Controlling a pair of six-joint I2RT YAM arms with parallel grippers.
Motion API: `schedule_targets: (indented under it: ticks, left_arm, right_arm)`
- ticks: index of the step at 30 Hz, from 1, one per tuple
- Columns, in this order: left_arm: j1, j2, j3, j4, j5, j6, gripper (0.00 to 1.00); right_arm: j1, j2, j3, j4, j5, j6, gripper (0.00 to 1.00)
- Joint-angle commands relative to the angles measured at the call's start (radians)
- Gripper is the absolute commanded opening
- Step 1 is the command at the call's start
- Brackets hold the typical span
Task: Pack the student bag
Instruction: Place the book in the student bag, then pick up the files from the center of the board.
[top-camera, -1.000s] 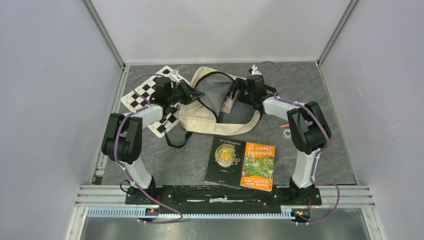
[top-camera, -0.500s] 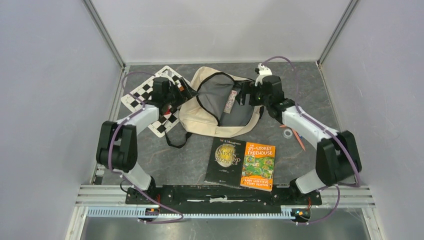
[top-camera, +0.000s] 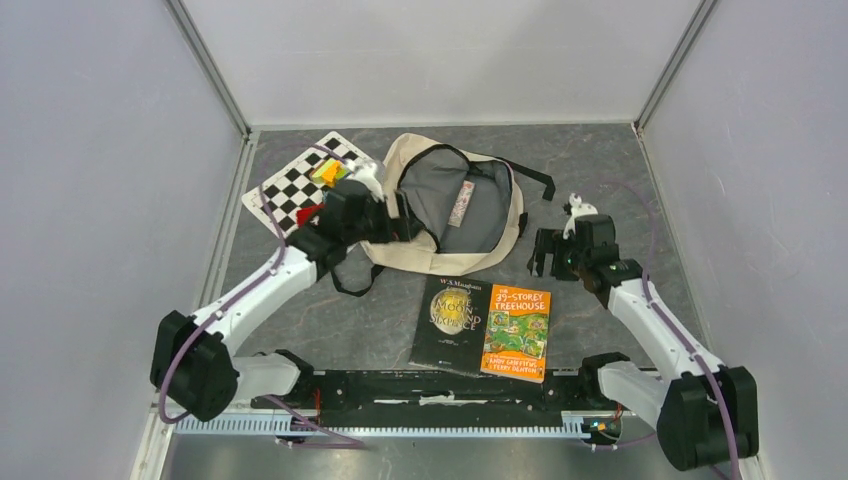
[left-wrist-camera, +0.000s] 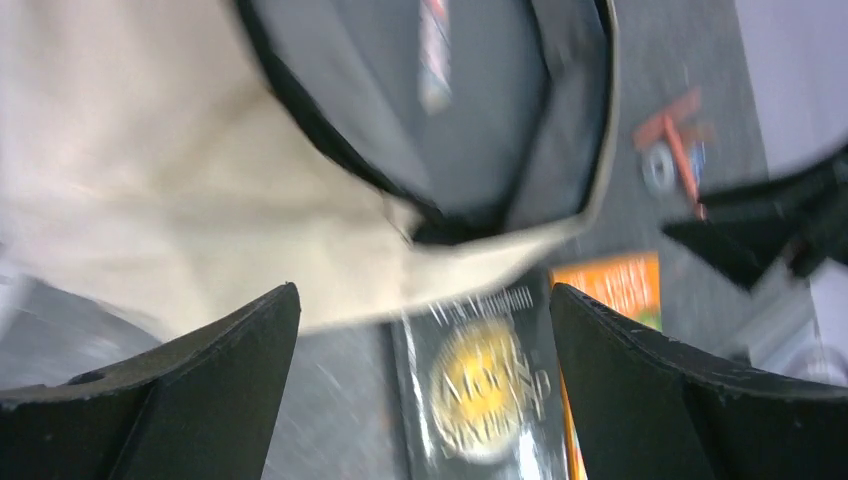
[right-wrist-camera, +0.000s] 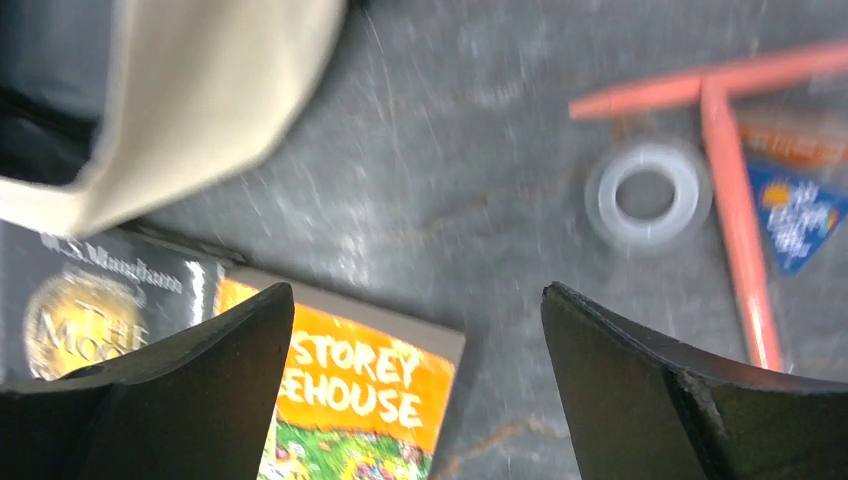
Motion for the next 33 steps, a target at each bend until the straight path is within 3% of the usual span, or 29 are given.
schedule_targets:
  ticks: [1,7,14,21,33]
  left_arm:
    - [-0.175,-0.052,-0.109,-0.058,-0.019,-0.1,0.98]
    - [-0.419,-0.054,-0.182,0.065,-0.065,-0.268,0.98]
    - [-0.629,0.112,-0.162,0.274,-0.107,-0.394,0.96]
    - [-0.688,0.29,-0.124,0.403,-0.073,-0.461,0.91]
    - [-0.711,0.45,-0.082,0.487,-0.031,-0.504,0.84]
  right_arm:
    - [-0.005,-0.09,-0.121,-0.068,0.011,0.052,0.98]
    - [-0.005,-0.177,-0.225,-0.087,-0.057,0.071,0.98]
    - [-0.003,-0.203,-0.248,-0.1,-0.157,0.073,0.95]
    - [-0.003,-0.212,-0.275,-0.105,-0.173,0.064,0.92]
    - [-0.004,-0.226,-0.318,-0.087,-0.215,0.084,0.91]
